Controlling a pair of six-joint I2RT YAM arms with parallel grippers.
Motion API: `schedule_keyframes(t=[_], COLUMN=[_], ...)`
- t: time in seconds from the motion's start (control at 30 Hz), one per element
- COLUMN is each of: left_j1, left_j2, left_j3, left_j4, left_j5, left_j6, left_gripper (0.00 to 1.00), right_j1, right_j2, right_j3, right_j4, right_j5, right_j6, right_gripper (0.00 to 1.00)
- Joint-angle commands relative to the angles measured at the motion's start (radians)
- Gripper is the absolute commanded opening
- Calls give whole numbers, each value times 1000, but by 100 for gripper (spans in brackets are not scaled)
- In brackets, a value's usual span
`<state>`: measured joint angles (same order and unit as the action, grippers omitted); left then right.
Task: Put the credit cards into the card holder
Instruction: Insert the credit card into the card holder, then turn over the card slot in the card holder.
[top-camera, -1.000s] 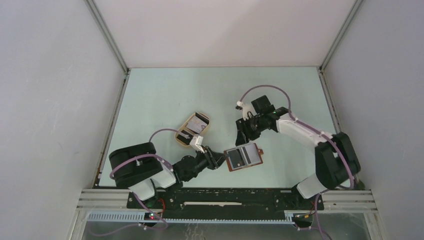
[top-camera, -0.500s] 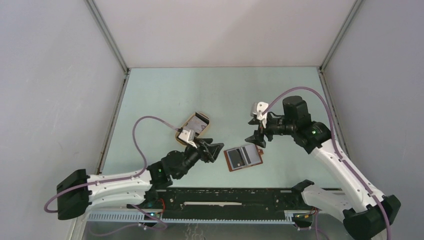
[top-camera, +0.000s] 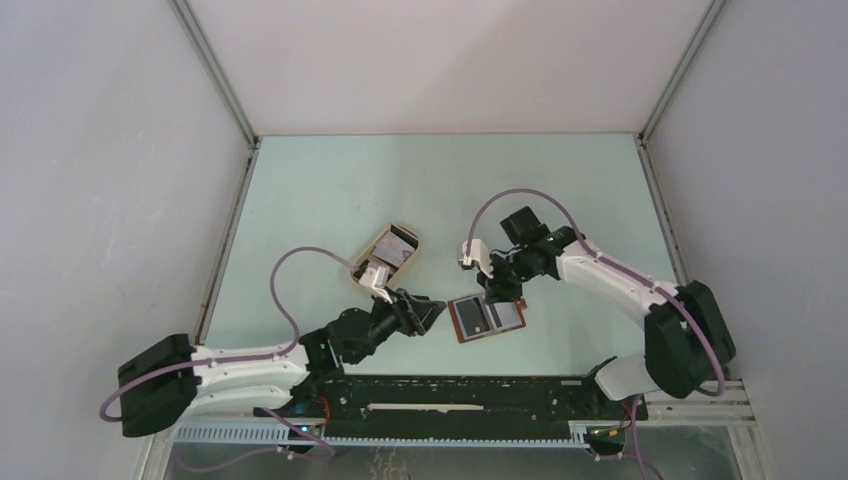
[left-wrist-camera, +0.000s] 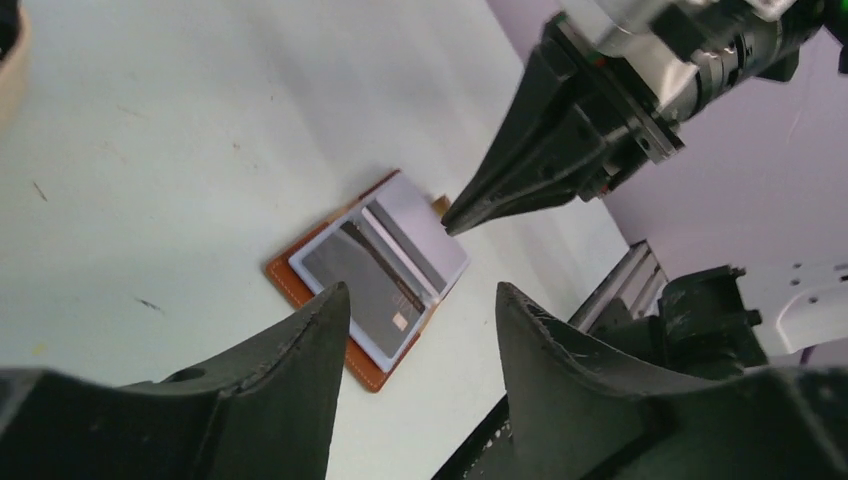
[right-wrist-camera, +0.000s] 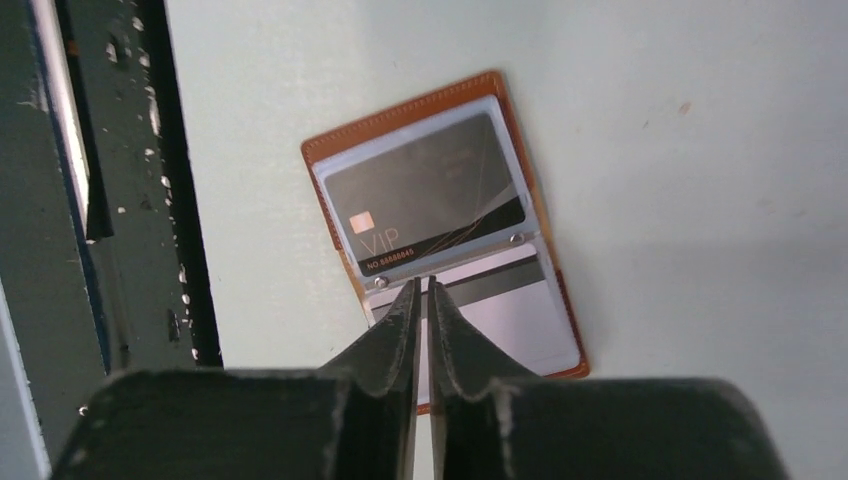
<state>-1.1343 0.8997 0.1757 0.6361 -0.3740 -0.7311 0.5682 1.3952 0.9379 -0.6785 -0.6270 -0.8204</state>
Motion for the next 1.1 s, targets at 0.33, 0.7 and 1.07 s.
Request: schedule_keyframes(t=[0.33,0.7,1.07], left_j1=[5,13,45], left_j2=[420,579,681], left_j3=[91,117,108], left_j4=[181,278,396], left_j5=[74,133,192], left_j6=[-263,-300,-339], left_gripper=[35,37,43], right_j1=[55,56,56], right_j2=[284,356,407], right_j3=[154,181,193], right_j4=[-87,-85,-97], right_j5=[107,149,167], right_j6=[146,195,207], right_gripper=[5,4,4])
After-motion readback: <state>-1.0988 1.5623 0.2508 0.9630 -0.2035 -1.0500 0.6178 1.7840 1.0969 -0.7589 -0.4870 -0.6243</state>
